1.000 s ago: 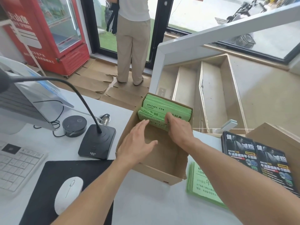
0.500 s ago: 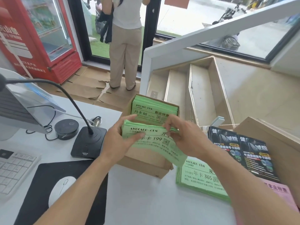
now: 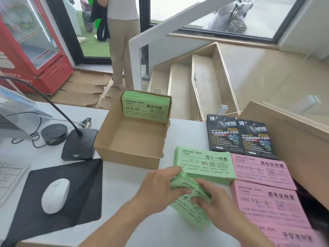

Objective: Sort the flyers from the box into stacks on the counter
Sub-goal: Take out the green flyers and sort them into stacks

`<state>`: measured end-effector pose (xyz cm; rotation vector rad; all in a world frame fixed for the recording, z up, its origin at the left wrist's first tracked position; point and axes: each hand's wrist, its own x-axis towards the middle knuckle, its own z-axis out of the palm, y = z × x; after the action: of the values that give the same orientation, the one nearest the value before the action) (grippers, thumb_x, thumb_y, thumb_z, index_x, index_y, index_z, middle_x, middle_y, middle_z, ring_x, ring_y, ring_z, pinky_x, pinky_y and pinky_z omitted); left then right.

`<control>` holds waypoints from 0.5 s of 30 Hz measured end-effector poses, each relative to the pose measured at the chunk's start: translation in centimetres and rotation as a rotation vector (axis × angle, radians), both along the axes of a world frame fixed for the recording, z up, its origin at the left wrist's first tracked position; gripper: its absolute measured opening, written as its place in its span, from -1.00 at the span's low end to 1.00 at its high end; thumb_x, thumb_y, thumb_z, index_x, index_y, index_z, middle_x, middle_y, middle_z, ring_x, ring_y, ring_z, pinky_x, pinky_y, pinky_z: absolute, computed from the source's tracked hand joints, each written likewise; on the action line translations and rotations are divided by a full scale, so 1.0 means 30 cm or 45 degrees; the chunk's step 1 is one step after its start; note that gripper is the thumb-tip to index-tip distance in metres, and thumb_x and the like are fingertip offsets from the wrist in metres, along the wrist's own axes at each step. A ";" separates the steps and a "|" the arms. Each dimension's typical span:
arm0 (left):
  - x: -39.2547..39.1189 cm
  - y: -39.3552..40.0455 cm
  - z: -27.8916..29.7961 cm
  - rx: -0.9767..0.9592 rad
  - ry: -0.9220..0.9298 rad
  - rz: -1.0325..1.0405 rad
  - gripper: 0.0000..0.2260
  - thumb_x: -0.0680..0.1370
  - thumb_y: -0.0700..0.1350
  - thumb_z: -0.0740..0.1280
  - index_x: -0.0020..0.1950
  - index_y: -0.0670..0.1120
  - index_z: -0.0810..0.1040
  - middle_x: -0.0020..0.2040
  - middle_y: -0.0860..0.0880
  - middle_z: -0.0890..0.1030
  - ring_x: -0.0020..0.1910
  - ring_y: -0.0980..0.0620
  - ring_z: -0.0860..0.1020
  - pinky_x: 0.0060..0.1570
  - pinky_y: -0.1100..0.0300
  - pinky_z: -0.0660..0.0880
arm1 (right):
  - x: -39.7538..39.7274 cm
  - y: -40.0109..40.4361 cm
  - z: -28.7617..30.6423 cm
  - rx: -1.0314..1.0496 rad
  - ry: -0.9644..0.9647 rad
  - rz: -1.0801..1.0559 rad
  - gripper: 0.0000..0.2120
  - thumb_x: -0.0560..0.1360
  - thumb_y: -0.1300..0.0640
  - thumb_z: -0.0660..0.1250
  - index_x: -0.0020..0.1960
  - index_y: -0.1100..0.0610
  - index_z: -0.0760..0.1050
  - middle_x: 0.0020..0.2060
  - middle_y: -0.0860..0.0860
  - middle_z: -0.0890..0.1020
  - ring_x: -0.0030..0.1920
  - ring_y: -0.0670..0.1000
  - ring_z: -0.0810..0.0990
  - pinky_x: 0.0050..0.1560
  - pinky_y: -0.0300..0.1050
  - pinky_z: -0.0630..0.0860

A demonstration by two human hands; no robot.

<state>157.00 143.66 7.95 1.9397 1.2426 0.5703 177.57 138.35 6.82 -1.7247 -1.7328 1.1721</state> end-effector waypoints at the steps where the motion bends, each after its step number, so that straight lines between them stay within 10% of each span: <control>1: 0.015 -0.002 0.014 0.050 0.033 0.021 -0.68 0.40 0.20 0.54 -0.11 0.10 0.47 -0.25 0.23 0.56 -0.23 0.13 0.50 -0.23 0.20 0.47 | 0.004 -0.008 0.001 0.004 0.043 -0.022 -0.58 0.55 0.26 0.41 0.19 -0.25 0.56 0.06 -0.27 0.68 0.11 -0.19 0.61 0.07 -0.22 0.55; 8: 0.070 -0.029 0.056 -0.513 -1.015 0.483 -0.41 0.31 -0.29 0.64 0.27 0.01 0.55 -0.02 0.00 0.72 0.00 -0.01 0.70 -0.06 0.12 0.62 | 0.015 -0.008 0.008 0.026 0.727 -0.391 -0.68 0.52 0.45 0.37 0.18 0.13 0.54 0.04 0.00 0.73 0.10 0.03 0.69 0.05 -0.09 0.62; 15: 0.174 -0.112 -0.003 -0.533 -0.950 0.548 -0.77 0.45 -0.32 0.52 0.11 -0.22 0.69 0.03 -0.14 0.74 0.04 -0.08 0.71 -0.07 0.24 0.60 | -0.032 -0.009 -0.007 0.161 0.897 -0.389 -0.66 0.56 0.27 0.42 0.25 -0.03 0.51 0.15 0.01 0.67 0.22 0.04 0.61 0.23 -0.04 0.55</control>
<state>162.21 140.31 7.86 0.9603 1.1484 1.0370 176.62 138.08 6.61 -1.2262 -1.0527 1.2839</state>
